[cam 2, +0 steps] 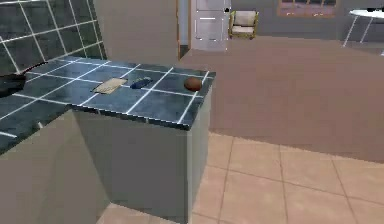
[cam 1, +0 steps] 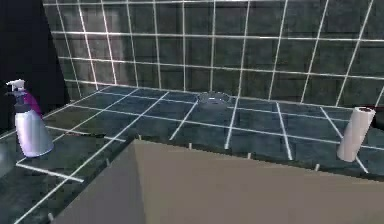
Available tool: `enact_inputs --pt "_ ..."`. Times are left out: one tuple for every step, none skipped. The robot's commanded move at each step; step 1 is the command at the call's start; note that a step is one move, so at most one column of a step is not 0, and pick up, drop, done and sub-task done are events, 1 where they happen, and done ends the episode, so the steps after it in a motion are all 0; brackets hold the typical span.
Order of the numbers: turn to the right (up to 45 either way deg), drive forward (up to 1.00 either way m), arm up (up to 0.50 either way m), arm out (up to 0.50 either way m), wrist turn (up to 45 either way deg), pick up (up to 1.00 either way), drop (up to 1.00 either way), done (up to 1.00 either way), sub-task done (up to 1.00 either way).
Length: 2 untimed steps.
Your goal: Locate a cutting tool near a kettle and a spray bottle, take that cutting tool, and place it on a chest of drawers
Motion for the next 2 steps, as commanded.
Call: enact_inputs --pt "-45.0 0.00 0.00 0.00 0.0 0.00 0.00 0.00 0.00" --pt "-45.0 0.00 0.00 0.00 0.0 0.00 0.00 0.00 0.00"
